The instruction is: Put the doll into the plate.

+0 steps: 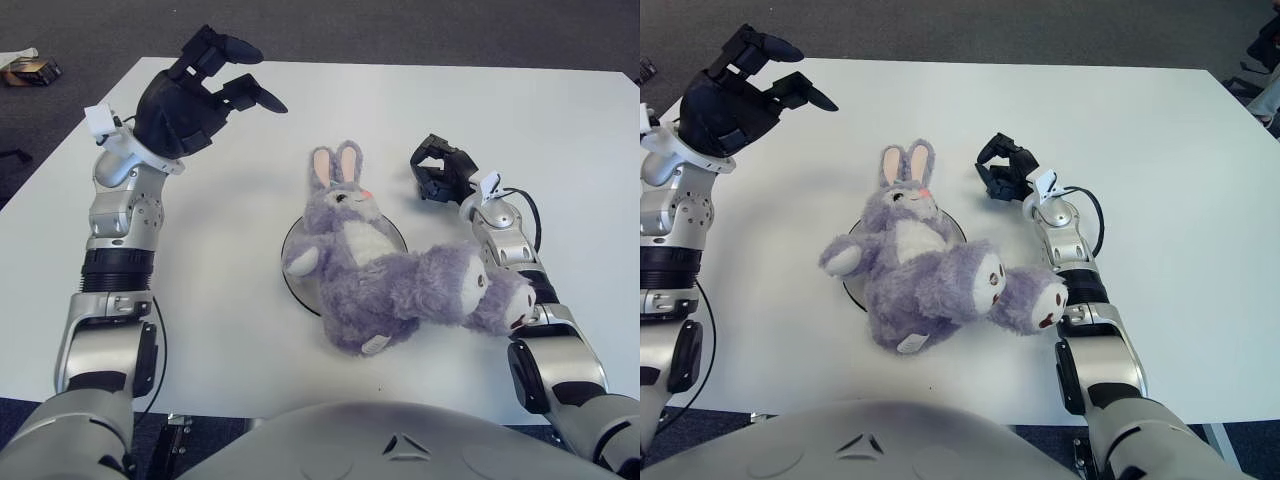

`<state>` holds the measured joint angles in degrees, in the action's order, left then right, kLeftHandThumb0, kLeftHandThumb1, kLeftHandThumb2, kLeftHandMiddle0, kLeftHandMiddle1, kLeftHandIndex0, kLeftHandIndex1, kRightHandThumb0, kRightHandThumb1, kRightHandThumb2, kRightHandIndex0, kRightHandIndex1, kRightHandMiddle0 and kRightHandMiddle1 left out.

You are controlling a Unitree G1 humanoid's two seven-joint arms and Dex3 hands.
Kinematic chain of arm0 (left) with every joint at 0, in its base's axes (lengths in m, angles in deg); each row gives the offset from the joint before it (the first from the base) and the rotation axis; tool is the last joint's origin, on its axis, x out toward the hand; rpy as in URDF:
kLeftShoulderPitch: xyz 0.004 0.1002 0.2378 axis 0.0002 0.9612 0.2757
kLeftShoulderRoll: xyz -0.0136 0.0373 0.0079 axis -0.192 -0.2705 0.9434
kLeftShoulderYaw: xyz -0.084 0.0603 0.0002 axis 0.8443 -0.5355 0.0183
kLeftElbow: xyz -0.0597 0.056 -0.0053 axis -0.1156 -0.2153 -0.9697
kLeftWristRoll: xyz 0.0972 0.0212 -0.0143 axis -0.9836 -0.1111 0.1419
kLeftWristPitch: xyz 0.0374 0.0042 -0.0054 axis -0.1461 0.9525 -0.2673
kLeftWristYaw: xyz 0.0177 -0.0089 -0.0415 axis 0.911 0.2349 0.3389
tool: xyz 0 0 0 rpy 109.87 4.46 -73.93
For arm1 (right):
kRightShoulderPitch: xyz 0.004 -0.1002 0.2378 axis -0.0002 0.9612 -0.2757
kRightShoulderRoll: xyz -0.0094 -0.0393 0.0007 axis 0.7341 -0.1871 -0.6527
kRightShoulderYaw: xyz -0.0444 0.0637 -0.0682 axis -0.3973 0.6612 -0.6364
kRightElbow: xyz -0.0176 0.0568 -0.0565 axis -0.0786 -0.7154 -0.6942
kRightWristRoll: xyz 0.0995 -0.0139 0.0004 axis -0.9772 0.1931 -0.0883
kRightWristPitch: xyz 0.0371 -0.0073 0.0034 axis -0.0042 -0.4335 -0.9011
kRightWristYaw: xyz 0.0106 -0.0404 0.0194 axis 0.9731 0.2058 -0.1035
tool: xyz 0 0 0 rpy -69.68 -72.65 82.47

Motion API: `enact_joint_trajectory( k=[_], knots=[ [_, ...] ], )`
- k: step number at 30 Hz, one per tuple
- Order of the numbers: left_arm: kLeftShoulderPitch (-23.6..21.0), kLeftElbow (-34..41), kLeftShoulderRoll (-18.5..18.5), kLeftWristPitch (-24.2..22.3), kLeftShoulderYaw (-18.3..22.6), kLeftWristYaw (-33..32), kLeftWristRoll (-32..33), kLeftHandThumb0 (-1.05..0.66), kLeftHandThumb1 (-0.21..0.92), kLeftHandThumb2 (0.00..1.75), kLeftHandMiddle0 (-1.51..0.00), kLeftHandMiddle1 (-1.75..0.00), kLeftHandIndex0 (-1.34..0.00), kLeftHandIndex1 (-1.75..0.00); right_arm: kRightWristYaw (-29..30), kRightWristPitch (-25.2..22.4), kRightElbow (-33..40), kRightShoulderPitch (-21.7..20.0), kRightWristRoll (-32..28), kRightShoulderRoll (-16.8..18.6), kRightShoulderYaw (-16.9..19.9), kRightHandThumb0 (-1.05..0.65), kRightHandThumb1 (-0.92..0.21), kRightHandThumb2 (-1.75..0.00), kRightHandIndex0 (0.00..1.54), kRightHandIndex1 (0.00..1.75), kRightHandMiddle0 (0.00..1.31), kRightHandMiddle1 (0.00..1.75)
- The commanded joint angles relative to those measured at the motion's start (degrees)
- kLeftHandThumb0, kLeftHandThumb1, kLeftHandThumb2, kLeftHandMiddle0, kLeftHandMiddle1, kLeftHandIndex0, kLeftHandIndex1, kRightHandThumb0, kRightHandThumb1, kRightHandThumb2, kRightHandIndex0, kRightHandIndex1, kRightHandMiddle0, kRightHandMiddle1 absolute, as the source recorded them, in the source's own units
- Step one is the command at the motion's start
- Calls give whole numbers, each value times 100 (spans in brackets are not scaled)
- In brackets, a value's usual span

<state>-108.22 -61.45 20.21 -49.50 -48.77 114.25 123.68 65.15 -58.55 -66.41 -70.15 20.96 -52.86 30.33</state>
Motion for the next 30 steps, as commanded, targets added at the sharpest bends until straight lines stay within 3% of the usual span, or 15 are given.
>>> enact_joint_trajectory(
  k=[1, 9, 12, 16, 19, 23, 30],
  knots=[
    [85, 35, 107, -95, 249, -250, -110, -105, 92, 115, -57, -94, 0, -112, -124, -370, -359, 371, 106, 23, -128, -38, -71, -81, 89, 175, 32, 175],
    [139, -169, 503, 372, 534, -792, -630, -105, 92, 113, -48, -91, 0, -121, -111, -317, -401, 360, 111, 31, -127, -38, -73, -79, 88, 175, 31, 175],
    [109, -600, 905, 706, 614, -1208, -886, -105, 92, 113, -50, -94, -2, -124, -82, -321, -390, 356, 154, 19, -151, -37, -74, -77, 87, 175, 30, 175],
    [204, -737, 1101, 920, 677, -1570, -1157, -105, 92, 113, -49, -99, -1, -128, -108, -307, -387, 370, 145, 9, -148, -37, -77, -73, 85, 175, 28, 175],
    [302, -751, 1191, 990, 703, -1758, -1295, -105, 92, 111, -47, -100, 0, -128, -120, -299, -389, 377, 132, 6, -143, -37, -79, -71, 83, 175, 27, 175],
    [787, -869, 1582, 1102, 728, -1722, -1156, -103, 92, 109, -43, -100, 0, -121, -61, -318, -347, 400, 120, 24, -120, -37, -78, -71, 84, 175, 28, 175],
    [962, -1208, 1818, 1151, 767, -1857, -1256, -98, 92, 105, -36, -97, 0, -113, -7, -293, -334, 405, 65, 65, -50, -37, -77, -74, 84, 175, 29, 175]
  ],
)
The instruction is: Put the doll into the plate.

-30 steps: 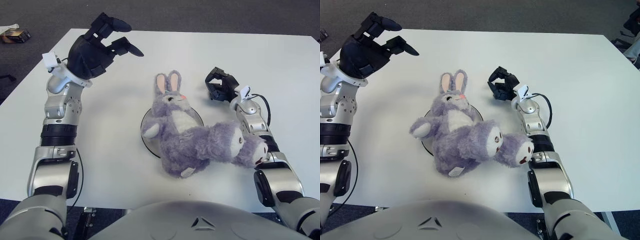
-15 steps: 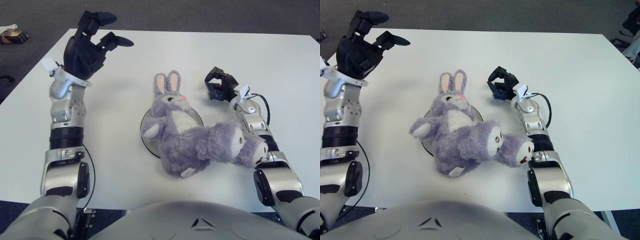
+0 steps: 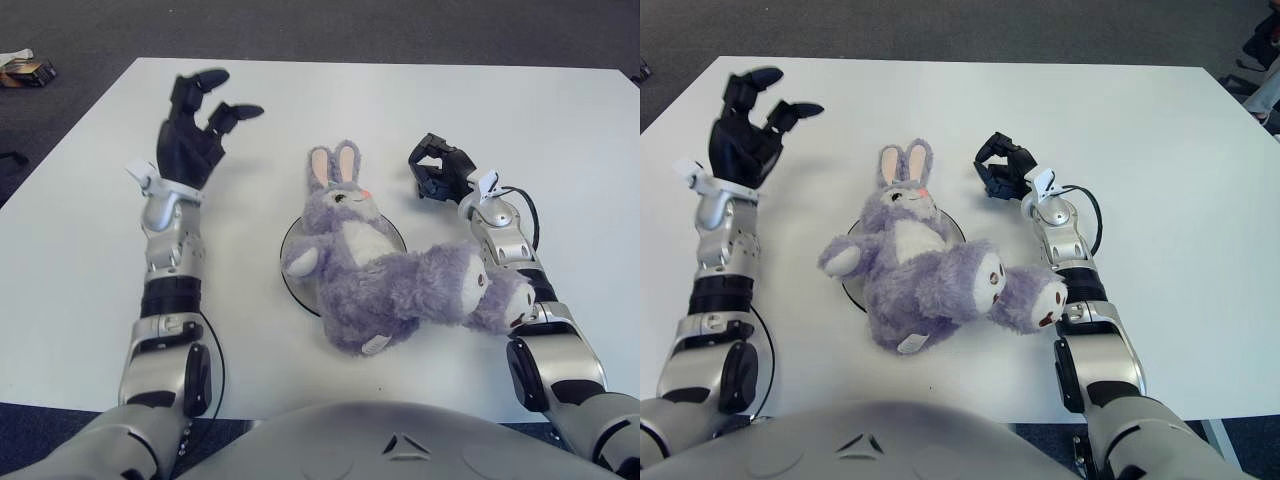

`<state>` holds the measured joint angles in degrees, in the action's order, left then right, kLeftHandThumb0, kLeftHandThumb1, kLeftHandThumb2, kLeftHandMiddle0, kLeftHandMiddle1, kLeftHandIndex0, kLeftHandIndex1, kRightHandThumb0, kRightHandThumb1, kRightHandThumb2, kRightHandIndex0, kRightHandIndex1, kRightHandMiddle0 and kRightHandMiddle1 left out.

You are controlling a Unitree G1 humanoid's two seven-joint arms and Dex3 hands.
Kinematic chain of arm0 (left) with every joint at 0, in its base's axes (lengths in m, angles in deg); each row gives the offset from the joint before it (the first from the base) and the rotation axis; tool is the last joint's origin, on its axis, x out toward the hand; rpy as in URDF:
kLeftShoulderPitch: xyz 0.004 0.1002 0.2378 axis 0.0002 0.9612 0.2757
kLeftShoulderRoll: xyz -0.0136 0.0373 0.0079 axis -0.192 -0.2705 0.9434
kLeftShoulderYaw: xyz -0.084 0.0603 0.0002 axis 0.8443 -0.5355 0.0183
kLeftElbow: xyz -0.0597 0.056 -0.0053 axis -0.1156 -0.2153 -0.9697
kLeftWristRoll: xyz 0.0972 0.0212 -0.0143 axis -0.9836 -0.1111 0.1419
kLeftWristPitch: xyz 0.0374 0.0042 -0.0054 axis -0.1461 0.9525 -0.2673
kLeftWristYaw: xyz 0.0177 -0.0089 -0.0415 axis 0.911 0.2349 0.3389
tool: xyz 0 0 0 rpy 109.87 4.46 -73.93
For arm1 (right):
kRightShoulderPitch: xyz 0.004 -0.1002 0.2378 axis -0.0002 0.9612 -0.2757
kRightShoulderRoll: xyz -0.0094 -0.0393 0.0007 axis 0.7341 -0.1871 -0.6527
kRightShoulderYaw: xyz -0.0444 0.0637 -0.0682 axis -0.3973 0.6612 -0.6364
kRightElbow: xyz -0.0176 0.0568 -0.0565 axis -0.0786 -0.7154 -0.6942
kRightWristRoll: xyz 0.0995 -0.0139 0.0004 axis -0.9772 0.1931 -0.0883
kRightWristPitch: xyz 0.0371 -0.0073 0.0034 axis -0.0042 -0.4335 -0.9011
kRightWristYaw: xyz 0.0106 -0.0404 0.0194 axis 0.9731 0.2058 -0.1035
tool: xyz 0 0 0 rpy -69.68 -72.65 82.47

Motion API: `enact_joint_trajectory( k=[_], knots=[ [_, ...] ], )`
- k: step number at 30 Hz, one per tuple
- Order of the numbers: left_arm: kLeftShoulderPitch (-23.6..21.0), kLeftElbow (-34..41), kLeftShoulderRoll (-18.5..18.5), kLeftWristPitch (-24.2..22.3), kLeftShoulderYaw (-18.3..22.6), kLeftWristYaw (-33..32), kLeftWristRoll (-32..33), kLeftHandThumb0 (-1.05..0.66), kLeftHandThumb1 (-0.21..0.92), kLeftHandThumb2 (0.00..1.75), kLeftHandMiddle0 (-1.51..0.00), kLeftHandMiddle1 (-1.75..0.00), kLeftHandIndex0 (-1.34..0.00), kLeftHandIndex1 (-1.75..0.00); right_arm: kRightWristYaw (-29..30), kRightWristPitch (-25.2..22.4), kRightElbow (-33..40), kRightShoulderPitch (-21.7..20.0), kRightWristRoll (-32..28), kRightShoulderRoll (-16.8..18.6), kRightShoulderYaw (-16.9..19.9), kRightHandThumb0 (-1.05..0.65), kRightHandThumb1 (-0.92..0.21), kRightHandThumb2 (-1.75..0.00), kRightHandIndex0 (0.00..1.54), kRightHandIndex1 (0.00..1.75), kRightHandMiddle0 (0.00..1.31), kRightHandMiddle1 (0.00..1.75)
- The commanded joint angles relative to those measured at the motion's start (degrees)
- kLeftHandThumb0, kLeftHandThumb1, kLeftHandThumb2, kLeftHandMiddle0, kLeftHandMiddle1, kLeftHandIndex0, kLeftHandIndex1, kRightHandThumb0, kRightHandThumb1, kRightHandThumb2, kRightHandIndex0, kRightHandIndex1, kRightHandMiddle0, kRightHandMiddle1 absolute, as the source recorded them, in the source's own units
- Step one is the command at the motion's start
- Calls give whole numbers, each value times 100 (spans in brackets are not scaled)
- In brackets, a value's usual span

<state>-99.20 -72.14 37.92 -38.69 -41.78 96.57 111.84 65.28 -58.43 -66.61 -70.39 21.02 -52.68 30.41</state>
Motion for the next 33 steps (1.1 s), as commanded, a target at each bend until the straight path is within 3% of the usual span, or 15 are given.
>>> enact_joint_trajectory(
  k=[1, 7, 13, 14, 16, 19, 24, 25, 28, 33],
  knots=[
    [68, -302, 77, 121, 86, -78, -81, -98, 92, 105, -36, -96, 0, -112, -39, -294, -319, 431, 22, 54, -29, -37, -77, -74, 84, 175, 29, 175],
    [59, -1015, 249, 450, 181, 66, -66, -93, 92, 103, -27, -92, 0, -96, -1, -182, -391, 427, -79, 88, 73, -37, -76, -75, 87, 175, 29, 175],
    [273, -1274, 551, 754, 254, 91, -21, -90, 92, 105, -25, -93, 0, -97, -23, 19, -692, 346, -198, 129, 198, -37, -77, -73, 86, 175, 28, 175],
    [287, -1297, 591, 743, 271, -7, -45, -90, 92, 105, -26, -96, 0, -101, -34, 90, -767, 332, -236, 136, 238, -37, -78, -72, 85, 175, 28, 175],
    [286, -1320, 633, 707, 299, -167, -87, -88, 92, 104, -36, -128, 0, -138, -48, 193, -871, 311, -293, 153, 290, -37, -80, -70, 85, 175, 27, 175],
    [272, -1299, 614, 688, 269, -583, -396, -83, 92, 101, -51, -156, -10, -163, -64, 337, -996, 285, -385, 185, 360, -36, -82, -67, 84, 175, 26, 175],
    [344, -1147, 510, 461, 105, -1322, -1081, -70, 92, 96, -65, -172, -27, -173, -91, 580, -1165, 253, -495, 237, 475, -36, -83, -66, 83, 175, 25, 175],
    [368, -1098, 485, 368, 65, -1458, -1211, -58, 87, 87, -69, -173, -28, -173, -94, 620, -1192, 248, -515, 242, 490, -36, -83, -66, 83, 175, 25, 175],
    [470, -877, 435, 54, -53, -1822, -1534, -44, 82, 76, -76, -174, -27, -174, -103, 697, -1235, 249, -562, 243, 525, -36, -83, -66, 83, 175, 25, 175],
    [763, -352, 465, -509, -240, -2136, -1796, -39, 74, 79, -86, -175, -31, -175, -102, 784, -1276, 253, -604, 250, 578, -36, -82, -67, 83, 175, 26, 175]
  ],
)
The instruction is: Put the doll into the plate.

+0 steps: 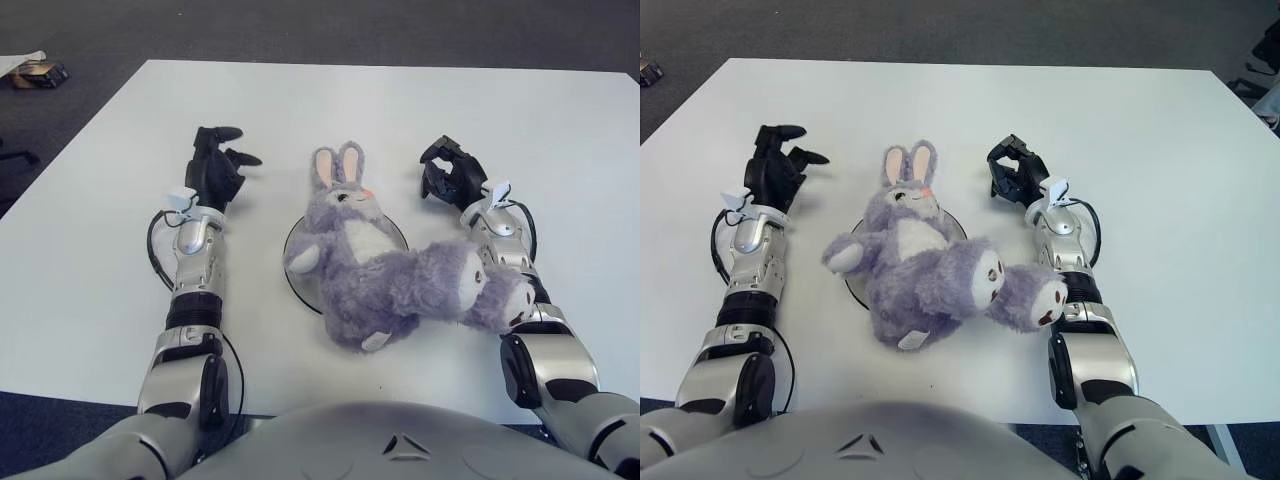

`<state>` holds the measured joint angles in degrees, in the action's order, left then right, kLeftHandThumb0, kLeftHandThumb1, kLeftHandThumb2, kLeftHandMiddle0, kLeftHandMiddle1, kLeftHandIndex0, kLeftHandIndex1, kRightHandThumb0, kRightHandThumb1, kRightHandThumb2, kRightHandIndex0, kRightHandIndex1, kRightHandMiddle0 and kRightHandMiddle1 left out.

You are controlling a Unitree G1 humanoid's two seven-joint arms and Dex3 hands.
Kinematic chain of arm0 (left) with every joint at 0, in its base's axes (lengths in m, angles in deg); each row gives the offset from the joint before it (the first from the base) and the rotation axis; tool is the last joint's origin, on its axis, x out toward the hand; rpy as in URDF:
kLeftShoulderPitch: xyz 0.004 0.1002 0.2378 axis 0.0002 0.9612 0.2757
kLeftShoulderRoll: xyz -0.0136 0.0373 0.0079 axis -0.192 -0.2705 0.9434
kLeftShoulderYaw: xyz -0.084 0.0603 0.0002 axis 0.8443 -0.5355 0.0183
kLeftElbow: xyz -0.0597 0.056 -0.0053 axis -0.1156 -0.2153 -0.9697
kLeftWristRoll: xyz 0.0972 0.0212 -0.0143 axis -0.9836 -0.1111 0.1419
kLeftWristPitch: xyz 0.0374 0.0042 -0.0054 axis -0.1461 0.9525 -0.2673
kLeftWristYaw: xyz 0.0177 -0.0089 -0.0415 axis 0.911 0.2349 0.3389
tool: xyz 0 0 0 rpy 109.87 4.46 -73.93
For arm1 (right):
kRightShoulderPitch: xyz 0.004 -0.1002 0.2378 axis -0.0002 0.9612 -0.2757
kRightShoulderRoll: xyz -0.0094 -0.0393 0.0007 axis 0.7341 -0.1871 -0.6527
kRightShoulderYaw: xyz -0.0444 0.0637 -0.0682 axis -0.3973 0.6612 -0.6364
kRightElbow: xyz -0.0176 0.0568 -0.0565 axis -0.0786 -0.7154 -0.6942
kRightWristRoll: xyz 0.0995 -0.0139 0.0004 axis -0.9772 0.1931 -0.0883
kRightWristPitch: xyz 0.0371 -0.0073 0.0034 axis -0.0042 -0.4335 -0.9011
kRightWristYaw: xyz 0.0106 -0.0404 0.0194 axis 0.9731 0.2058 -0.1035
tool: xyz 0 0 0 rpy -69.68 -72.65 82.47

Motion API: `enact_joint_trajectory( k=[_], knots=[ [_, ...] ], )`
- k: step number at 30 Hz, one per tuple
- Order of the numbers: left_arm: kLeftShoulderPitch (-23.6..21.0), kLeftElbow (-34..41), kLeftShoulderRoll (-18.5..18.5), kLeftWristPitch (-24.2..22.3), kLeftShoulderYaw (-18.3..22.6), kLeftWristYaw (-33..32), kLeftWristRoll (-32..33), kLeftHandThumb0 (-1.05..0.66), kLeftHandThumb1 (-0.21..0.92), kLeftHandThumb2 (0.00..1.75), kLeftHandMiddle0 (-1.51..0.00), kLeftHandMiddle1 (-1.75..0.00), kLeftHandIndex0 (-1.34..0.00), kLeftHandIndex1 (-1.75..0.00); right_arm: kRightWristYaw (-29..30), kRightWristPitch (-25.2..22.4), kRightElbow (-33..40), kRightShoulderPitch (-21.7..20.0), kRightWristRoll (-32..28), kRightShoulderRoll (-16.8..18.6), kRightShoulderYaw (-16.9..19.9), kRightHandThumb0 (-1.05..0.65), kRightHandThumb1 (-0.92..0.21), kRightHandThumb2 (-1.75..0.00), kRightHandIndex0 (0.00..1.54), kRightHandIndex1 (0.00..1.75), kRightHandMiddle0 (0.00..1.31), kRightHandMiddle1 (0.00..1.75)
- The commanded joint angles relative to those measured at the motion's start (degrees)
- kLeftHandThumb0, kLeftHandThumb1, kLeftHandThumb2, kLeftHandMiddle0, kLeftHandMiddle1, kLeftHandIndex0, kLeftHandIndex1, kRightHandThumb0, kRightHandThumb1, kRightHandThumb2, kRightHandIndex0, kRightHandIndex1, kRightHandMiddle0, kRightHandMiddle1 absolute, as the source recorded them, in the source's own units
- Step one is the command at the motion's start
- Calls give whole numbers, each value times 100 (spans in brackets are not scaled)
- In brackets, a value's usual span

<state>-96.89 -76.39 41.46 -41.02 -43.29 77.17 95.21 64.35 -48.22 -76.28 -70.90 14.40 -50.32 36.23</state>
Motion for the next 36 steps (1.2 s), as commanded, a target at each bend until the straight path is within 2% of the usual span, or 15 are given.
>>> enact_joint_trajectory(
  k=[1, 10, 16, 26, 36],
  knots=[
    [594, 174, 121, -383, -129, -218, -154, -39, 73, 81, -87, -175, -32, -175, -8, -222, -316, 304, 52, 15, 7, -36, -82, -67, 83, 175, 26, 175],
    [812, 609, 163, -1002, -291, -259, -101, -40, 63, 92, -96, -175, -38, -175, 50, -141, -455, 241, 71, 33, 69, -37, -80, -69, 84, 175, 27, 175],
    [853, 684, 228, -1183, -285, -260, 15, -40, 59, 97, -102, -175, -40, -175, 116, -55, -586, 184, 91, 33, 88, -37, -79, -70, 85, 175, 27, 175],
    [744, 439, 287, -1052, -301, -410, -93, -40, 59, 98, -106, -175, -41, -175, 187, 139, -675, 196, 68, -4, 153, -37, -79, -71, 85, 175, 27, 175],
    [732, 378, 357, -916, -354, -480, -102, -40, 61, 95, -105, -175, -39, -175, 156, 190, -465, 367, 58, -76, 214, -36, -80, -70, 84, 175, 27, 175]
  ],
)
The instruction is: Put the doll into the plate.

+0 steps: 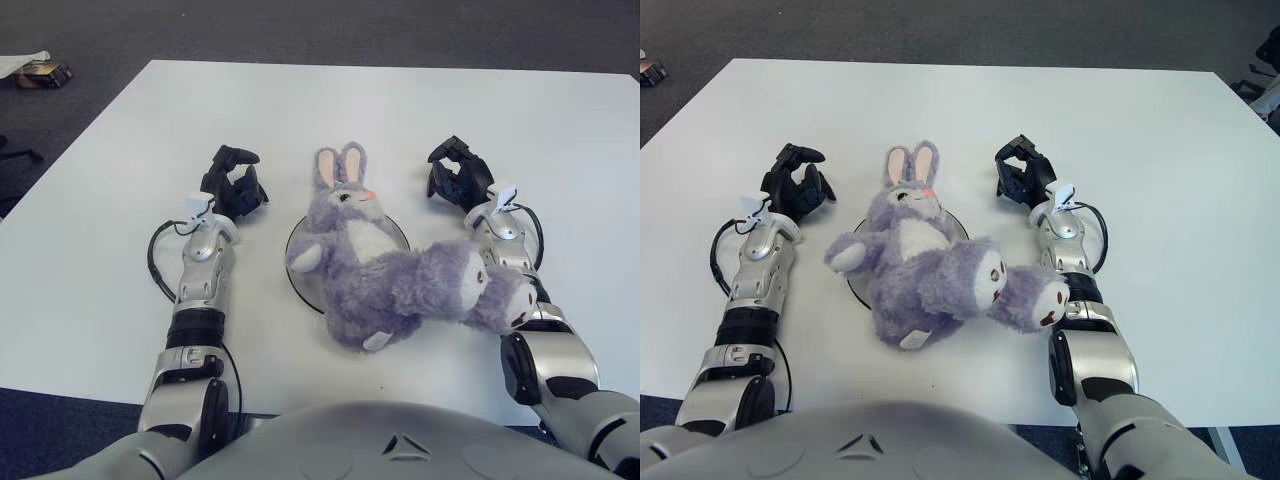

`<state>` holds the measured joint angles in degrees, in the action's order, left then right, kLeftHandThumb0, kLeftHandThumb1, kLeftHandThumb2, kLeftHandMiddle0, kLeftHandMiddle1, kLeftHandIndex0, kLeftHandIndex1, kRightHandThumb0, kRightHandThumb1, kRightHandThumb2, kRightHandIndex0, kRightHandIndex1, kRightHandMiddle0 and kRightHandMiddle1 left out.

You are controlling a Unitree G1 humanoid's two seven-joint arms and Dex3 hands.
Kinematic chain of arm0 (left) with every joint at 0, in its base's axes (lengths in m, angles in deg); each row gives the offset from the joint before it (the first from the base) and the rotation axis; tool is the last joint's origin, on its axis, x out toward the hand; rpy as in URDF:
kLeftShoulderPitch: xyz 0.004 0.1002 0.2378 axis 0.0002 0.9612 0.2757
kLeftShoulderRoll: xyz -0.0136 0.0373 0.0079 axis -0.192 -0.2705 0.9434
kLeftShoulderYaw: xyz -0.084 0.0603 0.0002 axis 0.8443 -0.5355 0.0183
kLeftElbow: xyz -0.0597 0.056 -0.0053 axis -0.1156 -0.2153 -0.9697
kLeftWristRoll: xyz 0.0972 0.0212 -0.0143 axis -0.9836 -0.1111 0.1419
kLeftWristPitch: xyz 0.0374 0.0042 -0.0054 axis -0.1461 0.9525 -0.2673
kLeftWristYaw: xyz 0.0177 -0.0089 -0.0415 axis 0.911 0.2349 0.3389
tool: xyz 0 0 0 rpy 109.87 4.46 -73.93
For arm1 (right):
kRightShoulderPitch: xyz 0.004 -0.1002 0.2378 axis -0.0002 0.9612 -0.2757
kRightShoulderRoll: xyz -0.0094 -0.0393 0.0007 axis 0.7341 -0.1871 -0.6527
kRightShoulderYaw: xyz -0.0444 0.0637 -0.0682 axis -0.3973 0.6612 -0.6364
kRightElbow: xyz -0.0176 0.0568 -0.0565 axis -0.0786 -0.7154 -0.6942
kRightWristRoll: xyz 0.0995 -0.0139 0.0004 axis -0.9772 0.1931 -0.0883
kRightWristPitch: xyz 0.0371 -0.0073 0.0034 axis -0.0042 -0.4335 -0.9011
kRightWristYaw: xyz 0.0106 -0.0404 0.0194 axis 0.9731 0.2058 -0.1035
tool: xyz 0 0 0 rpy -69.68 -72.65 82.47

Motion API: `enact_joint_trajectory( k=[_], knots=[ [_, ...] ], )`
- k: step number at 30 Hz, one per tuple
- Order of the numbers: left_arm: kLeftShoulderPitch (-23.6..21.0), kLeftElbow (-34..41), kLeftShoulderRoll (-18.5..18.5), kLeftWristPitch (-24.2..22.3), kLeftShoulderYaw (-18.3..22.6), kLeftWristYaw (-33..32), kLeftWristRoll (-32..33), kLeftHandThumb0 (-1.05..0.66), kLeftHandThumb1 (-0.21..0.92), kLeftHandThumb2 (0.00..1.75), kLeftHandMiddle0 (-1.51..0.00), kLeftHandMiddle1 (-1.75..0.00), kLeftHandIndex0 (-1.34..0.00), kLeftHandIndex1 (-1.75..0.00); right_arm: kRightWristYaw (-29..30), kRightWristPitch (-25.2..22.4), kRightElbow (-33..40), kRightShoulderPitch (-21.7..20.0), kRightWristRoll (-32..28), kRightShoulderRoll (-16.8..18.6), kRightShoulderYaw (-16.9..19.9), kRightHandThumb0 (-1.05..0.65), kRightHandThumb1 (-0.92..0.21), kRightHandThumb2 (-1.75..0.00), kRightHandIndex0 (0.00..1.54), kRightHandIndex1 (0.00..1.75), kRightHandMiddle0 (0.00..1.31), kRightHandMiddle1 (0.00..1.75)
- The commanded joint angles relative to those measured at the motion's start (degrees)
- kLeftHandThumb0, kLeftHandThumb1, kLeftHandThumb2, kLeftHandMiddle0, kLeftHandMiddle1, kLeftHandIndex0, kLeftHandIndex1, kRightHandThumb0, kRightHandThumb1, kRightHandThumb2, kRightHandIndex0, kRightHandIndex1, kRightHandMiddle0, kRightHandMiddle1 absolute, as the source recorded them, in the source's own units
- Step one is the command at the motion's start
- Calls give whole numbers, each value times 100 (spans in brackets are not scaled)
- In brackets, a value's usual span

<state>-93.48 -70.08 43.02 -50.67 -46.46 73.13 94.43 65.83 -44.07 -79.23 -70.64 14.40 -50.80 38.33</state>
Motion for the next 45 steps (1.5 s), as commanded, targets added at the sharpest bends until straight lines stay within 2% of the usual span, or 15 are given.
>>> enact_joint_trajectory(
  k=[1, 16, 37, 45],
  knots=[
    [394, -249, 204, 55, -40, -84, -24, -40, 61, 95, -105, -175, -39, -175, 6, -222, -151, 353, 60, -32, 5, -36, -80, -69, 84, 175, 27, 175],
    [453, -134, 234, 153, -118, -131, -105, -41, 56, 101, -109, -175, -42, -175, 26, -172, -57, 417, 43, -9, 76, -36, -86, -60, 79, 175, 23, 175],
    [789, 133, 142, 200, -246, -93, -196, -42, 53, 105, -106, -175, -45, -175, 346, 387, -179, 588, 15, 186, 184, -37, -73, -79, 88, 175, 31, 175],
    [983, 481, 126, -13, -285, -96, -224, -42, 53, 105, -106, -175, -45, -175, 476, 496, 3, 724, -13, 284, 279, -38, -72, -81, 91, 175, 32, 175]
  ],
)
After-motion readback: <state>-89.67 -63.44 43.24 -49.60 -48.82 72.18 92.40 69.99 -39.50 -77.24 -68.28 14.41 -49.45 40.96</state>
